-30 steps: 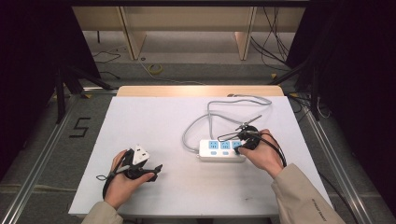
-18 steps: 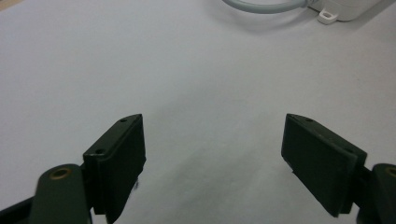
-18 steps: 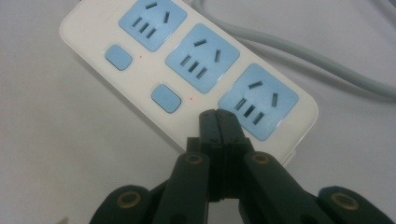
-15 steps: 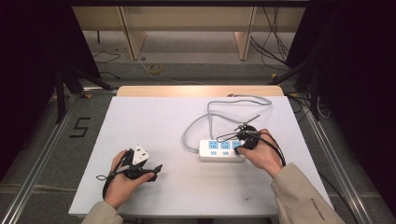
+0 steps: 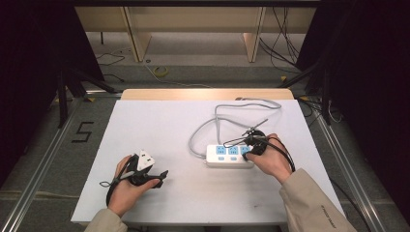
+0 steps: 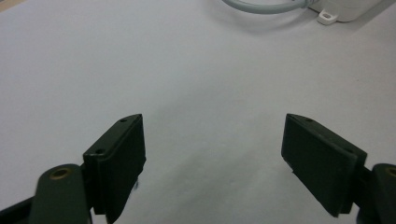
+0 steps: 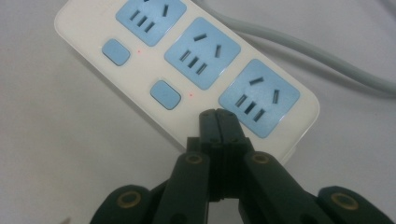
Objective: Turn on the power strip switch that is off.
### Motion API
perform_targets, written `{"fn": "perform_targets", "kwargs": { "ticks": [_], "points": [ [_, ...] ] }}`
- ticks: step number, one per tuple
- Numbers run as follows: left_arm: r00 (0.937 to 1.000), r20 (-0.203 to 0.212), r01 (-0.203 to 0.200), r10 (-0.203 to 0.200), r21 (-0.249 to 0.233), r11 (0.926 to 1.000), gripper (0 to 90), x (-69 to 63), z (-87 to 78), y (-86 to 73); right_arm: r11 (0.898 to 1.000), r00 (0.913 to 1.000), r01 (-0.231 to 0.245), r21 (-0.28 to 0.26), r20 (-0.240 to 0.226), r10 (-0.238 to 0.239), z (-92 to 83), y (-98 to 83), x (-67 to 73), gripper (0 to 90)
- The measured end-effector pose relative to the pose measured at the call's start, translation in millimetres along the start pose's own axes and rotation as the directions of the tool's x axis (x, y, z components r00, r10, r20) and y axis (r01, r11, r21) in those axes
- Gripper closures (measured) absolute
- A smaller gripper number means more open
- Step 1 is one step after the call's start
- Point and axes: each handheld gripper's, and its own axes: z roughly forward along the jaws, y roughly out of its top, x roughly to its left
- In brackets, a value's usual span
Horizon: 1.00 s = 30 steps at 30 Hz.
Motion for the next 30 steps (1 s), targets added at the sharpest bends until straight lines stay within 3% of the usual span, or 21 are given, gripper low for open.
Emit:
{"fn": "perform_targets", "kwargs": {
  "ticks": [16, 30],
  "points": [
    [1.0, 0.0, -0.005, 0.005, 0.004, 1.0, 21.4, -0.7, 0.0, 0.1, 1.0, 1.0, -0.005, 0.006, 0.0, 0.005, 1.2, -0.7, -0.2, 90.0],
    [1.0, 0.002, -0.006, 0.006, 0.002, 1.0, 21.4, -2.1, 0.8, 0.3, 0.999, 0.9991, -0.038, -0.008, -0.016, 0.038, 2.9, -0.2, -3.4, 90.0]
  ]
}}
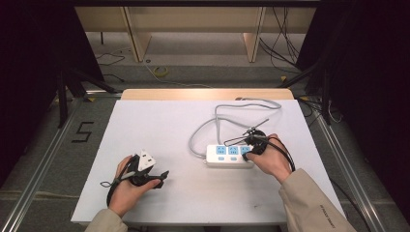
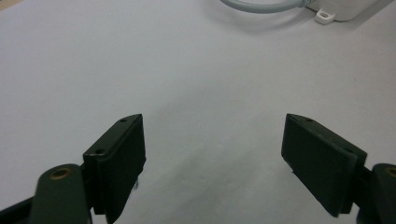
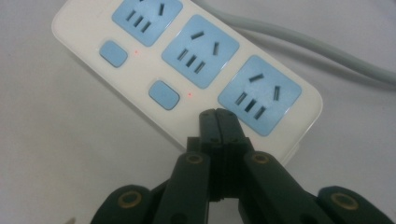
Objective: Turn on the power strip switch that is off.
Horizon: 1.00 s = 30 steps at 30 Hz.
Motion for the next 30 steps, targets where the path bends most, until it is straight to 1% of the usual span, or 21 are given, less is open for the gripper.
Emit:
{"fn": "perform_targets", "kwargs": {
  "ticks": [1, 3, 4, 8, 13, 24, 27, 30],
  "points": [
    [1.0, 0.001, -0.001, 0.001, 0.0, 1.0, 21.4, -0.1, -0.1, 0.0, 1.0, 1.0, 0.0, -0.007, 0.002, 0.0, 0.9, 0.3, -0.2, 90.0],
    [1.0, -0.001, -0.001, 0.001, -0.004, 1.0, 21.4, -0.1, -0.6, 0.1, 1.0, 0.9999, 0.011, 0.0, -0.002, -0.011, 1.9, 0.5, 2.0, 90.0],
    [1.0, 0.002, 0.002, -0.002, -0.002, 1.0, 21.4, 0.2, -1.0, 0.1, 1.0, 0.9998, 0.018, -0.001, 0.01, -0.018, 2.1, 0.6, 3.9, 90.0],
    [1.0, 0.0, 0.0, 0.0, -0.001, 1.0, 21.4, 0.6, -0.4, -0.4, 1.0, 0.9998, 0.015, -0.005, 0.01, -0.015, 3.0, 1.7, 4.1, 90.0],
    [1.0, 0.0, 0.003, -0.003, -0.001, 1.0, 21.4, 0.6, -1.1, -0.2, 1.0, 1.0, 0.006, -0.012, -0.006, -0.006, 2.9, 0.8, 2.0, 90.0],
    [1.0, 0.002, 0.0, 0.0, 0.001, 1.0, 21.4, 1.0, -0.7, -0.3, 1.0, 0.9999, 0.015, -0.027, 0.007, -0.014, 2.7, -0.9, 3.2, 90.0],
    [1.0, 0.002, -0.001, 0.001, 0.001, 1.0, 21.5, 0.5, -0.3, -0.4, 0.999, 0.9998, 0.019, -0.031, 0.006, -0.019, 2.6, -1.5, 3.2, 90.0],
    [1.0, 0.002, -0.002, 0.002, 0.003, 1.0, 21.5, 0.3, -0.3, -0.4, 0.999, 0.9999, 0.014, -0.034, 0.001, -0.013, 2.3, -1.9, 3.2, 90.0]
  ]
}}
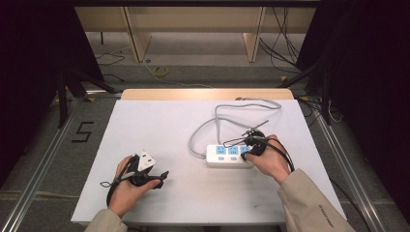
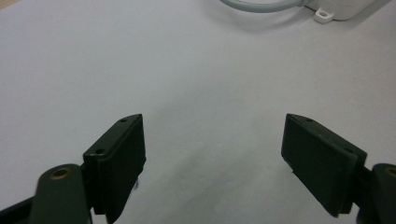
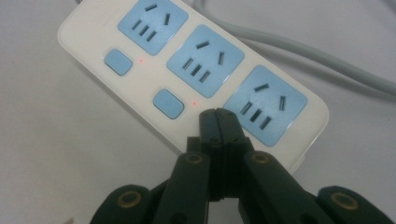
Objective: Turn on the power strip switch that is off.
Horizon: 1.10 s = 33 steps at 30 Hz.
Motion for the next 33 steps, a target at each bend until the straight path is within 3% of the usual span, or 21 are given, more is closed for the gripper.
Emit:
{"fn": "perform_targets", "kwargs": {
  "ticks": [23, 33],
  "points": [
    [1.0, 0.001, 0.0, 0.0, 0.0, 1.0, 21.5, 0.0, 0.0, -0.1, 1.0, 0.9998, 0.021, 0.006, -0.007, -0.021, -1.8, -0.2, 1.9, 90.0],
    [1.0, 0.004, -0.001, 0.001, 0.003, 1.0, 21.6, -0.8, -0.3, -0.2, 0.999, 0.9994, 0.027, -0.024, -0.021, -0.028, -5.8, -1.2, 1.1, 90.0]
  ]
}}
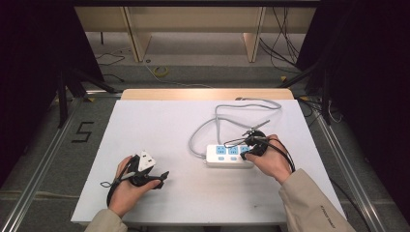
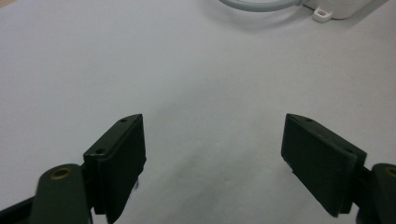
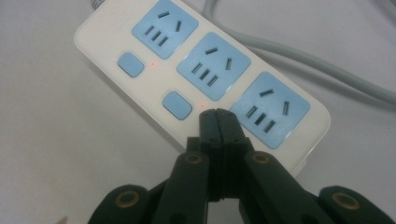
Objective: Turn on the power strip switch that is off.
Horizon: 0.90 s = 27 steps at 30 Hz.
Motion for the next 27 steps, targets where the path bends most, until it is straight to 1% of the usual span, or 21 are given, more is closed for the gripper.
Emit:
{"fn": "perform_targets", "kwargs": {
  "ticks": [7, 12, 17, 23, 26, 27],
  "points": [
    [1.0, 0.0, 0.002, -0.002, 0.0, 1.0, 21.8, -0.7, -0.1, 0.2, 1.0, 0.9999, 0.009, -0.024, 0.006, -0.009, -4.8, -2.9, -0.8, 89.0],
    [1.0, 0.002, 0.001, -0.001, 0.001, 1.0, 21.8, -1.3, -0.1, 0.2, 0.999, 0.9997, 0.023, -0.041, -0.001, -0.023, -7.9, -6.3, -0.5, 87.3],
    [1.0, 0.002, -0.004, 0.004, 0.001, 1.0, 21.9, -2.4, 0.2, 0.1, 0.998, 0.9991, 0.035, -0.05, -0.022, -0.036, -11.6, -10.0, -0.7, 84.6],
    [1.0, 0.006, 0.0, 0.0, 0.003, 1.0, 21.8, -4.0, 0.5, 0.2, 0.996, 0.9981, 0.053, -0.071, -0.027, -0.055, -16.3, -14.6, 0.7, 80.9],
    [0.9999, 0.008, -0.009, 0.009, 0.005, 1.0, 21.9, -4.7, 0.7, 0.7, 0.994, 0.9969, 0.061, -0.086, -0.044, -0.065, -18.2, -17.0, 1.0, 79.0],
    [0.9999, 0.009, -0.006, 0.006, 0.004, 1.0, 21.8, -5.2, 0.7, 0.7, 0.994, 0.9969, 0.062, -0.09, -0.043, -0.066, -18.4, -18.0, 1.0, 78.4]
  ]
}}
